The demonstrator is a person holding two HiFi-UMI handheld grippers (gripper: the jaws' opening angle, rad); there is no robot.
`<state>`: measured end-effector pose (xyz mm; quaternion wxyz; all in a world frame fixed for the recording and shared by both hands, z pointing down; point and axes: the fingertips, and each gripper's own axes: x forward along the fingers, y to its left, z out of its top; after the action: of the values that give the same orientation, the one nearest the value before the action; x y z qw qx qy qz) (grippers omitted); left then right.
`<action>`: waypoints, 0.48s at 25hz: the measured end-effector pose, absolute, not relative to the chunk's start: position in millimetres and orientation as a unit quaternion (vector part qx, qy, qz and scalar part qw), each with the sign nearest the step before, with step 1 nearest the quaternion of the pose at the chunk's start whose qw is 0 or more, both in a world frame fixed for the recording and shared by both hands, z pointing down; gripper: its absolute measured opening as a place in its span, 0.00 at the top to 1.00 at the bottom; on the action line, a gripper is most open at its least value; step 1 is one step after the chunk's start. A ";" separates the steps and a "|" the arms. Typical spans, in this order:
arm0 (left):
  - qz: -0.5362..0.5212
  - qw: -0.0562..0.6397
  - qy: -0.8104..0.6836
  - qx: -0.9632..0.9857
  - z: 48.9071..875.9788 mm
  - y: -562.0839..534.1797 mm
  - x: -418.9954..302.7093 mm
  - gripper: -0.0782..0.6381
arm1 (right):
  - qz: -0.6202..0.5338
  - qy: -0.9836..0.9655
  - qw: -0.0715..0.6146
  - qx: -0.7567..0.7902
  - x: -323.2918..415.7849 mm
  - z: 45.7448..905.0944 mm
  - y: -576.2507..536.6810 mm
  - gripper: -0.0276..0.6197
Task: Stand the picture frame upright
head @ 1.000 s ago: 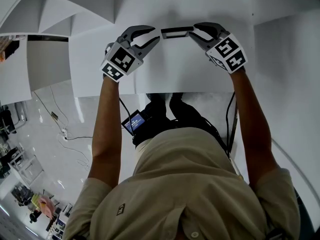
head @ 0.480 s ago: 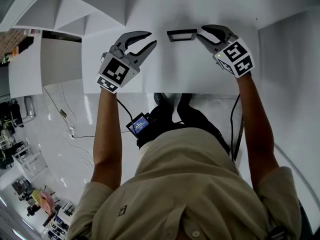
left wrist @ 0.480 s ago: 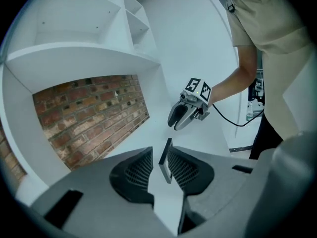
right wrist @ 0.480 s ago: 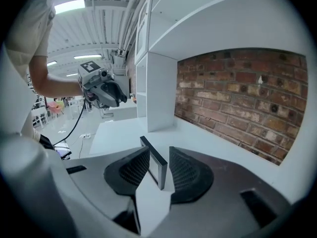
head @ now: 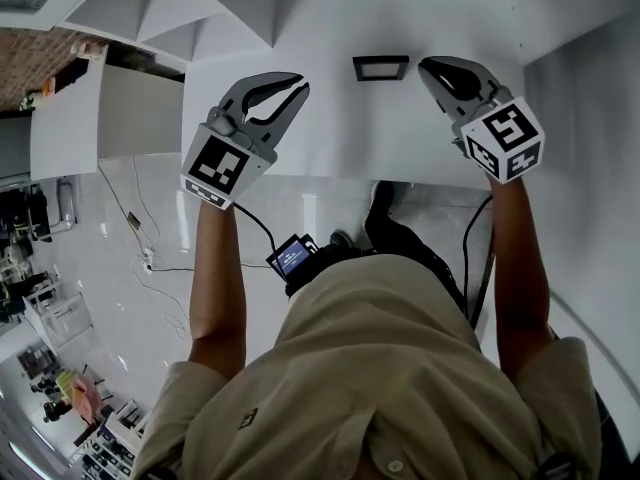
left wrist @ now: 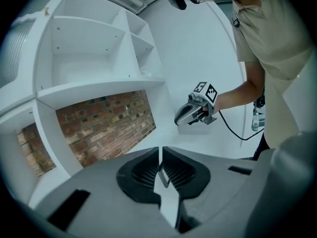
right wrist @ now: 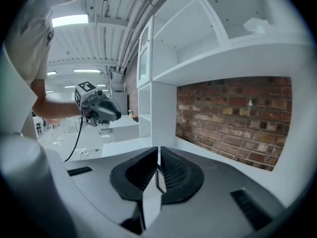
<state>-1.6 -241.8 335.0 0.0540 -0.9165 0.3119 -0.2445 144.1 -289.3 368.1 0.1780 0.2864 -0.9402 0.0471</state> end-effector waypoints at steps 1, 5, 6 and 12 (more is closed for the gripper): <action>-0.238 0.052 0.314 -0.917 328.4 -234.2 -1.5 0.86 | 0.045 -0.942 0.170 0.286 143.7 356.5 -279.6 0.93; -0.211 0.040 0.320 -0.923 309.2 -197.2 -3.9 0.88 | 0.024 -0.946 0.153 0.286 136.8 319.2 -234.0 0.95; -0.204 0.037 0.320 -0.924 305.4 -186.5 -4.4 0.88 | 0.021 -0.945 0.155 0.287 135.3 312.9 -221.9 0.95; -0.170 0.030 0.332 -0.927 287.0 -107.0 -18.7 0.88 | 0.020 -0.942 0.164 0.292 118.0 285.5 -133.9 0.95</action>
<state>-18.7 -107.0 287.0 0.0304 -0.9273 0.3321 -0.1701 118.0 -133.9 285.5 0.1635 0.2922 -0.9420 0.0204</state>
